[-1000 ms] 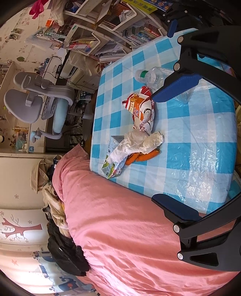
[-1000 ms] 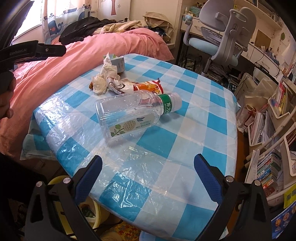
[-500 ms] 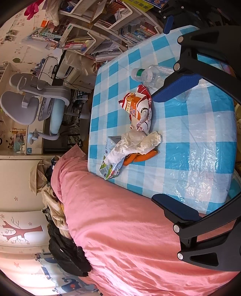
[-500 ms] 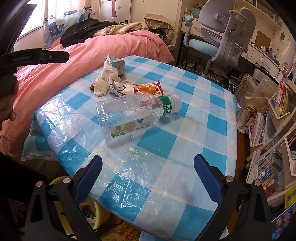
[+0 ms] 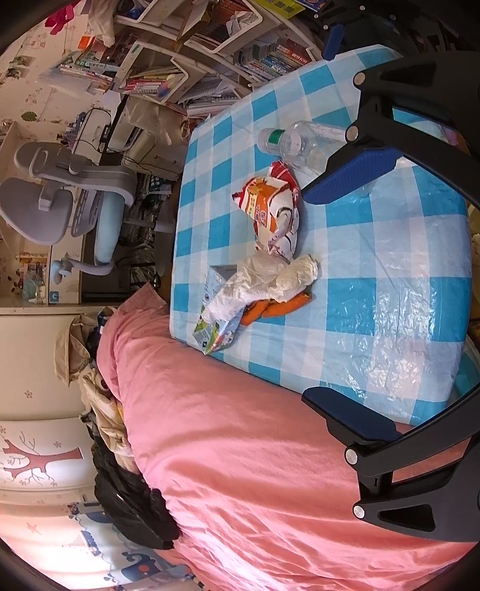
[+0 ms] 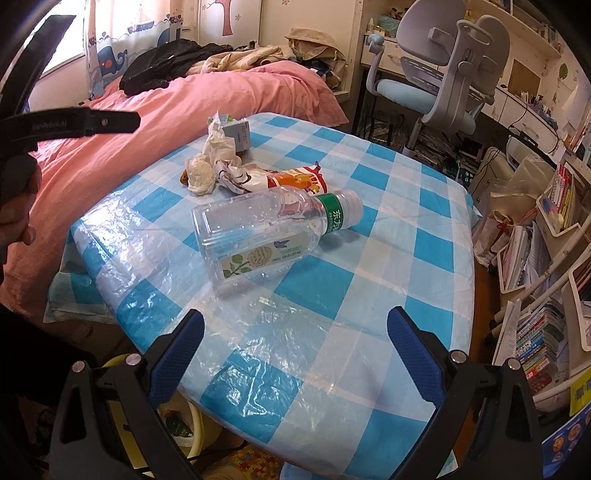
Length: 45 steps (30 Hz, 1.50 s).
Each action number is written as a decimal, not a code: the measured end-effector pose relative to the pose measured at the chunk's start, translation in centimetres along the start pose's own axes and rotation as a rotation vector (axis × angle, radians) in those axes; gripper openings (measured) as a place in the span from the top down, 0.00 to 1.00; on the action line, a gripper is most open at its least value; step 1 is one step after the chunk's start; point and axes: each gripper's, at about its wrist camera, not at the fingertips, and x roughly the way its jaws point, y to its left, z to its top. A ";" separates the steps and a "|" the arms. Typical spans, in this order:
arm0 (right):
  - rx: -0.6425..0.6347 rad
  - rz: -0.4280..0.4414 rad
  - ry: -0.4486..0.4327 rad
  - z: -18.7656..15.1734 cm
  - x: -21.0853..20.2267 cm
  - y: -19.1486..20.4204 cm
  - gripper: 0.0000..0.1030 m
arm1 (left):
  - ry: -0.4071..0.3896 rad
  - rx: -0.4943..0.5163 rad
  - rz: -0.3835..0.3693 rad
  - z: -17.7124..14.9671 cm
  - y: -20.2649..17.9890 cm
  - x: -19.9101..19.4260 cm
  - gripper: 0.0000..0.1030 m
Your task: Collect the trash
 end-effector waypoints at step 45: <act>-0.055 0.013 -0.021 1.2 0.4 0.8 0.08 | 0.155 -0.033 0.034 0.8 0.8 13.5 0.42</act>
